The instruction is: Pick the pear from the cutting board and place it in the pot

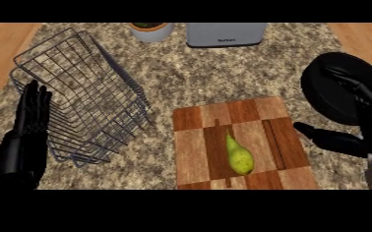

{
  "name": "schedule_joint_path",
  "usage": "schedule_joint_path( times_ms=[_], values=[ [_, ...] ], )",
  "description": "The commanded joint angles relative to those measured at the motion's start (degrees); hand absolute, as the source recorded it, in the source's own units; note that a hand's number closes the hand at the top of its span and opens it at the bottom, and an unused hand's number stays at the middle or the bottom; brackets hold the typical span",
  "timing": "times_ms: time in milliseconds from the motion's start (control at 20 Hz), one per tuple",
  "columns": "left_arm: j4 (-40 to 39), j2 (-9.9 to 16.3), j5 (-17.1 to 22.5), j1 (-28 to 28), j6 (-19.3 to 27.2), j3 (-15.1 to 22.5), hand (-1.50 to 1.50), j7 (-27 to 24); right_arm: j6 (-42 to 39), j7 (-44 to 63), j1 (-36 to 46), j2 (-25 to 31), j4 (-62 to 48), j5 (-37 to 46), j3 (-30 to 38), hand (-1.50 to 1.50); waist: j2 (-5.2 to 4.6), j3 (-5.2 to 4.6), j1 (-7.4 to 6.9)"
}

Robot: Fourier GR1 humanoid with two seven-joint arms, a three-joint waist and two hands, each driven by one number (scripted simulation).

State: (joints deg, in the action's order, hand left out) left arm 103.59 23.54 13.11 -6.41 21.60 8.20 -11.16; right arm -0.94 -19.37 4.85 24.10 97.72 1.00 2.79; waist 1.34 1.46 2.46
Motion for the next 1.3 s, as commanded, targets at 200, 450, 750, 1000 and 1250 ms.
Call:
schedule_joint_path(
  times_ms=[200,450,750,1000,1250],
  values=[
    [-5.96,-4.67,1.61,2.60,-1.19,3.68,0.00,3.76,0.48,-3.97,-10.97,-0.71,13.99,5.17,-4.73,-1.50,-1.20,-1.58,0.52],
    [-4.04,-5.72,-0.23,-0.11,-0.53,5.70,0.00,3.88,-3.26,5.81,-15.71,7.35,17.38,13.96,-7.66,-1.50,-1.27,-1.74,0.86],
    [-4.84,-5.34,0.90,1.45,-2.22,3.83,0.00,3.27,-10.30,20.49,-14.93,14.25,19.92,25.14,-15.16,-1.50,-1.85,-1.93,-0.71],
    [-5.88,-6.35,0.17,3.36,-2.52,4.49,0.00,3.81,-12.91,32.96,-13.10,10.23,22.30,29.95,-22.58,-1.50,-1.84,-1.71,-1.69],
    [-9.86,-8.07,-0.44,4.98,-3.24,4.52,0.00,2.29,-15.46,39.05,-10.05,6.21,20.54,30.90,-26.35,-1.50,-1.91,-1.65,-1.74]
  ],
)
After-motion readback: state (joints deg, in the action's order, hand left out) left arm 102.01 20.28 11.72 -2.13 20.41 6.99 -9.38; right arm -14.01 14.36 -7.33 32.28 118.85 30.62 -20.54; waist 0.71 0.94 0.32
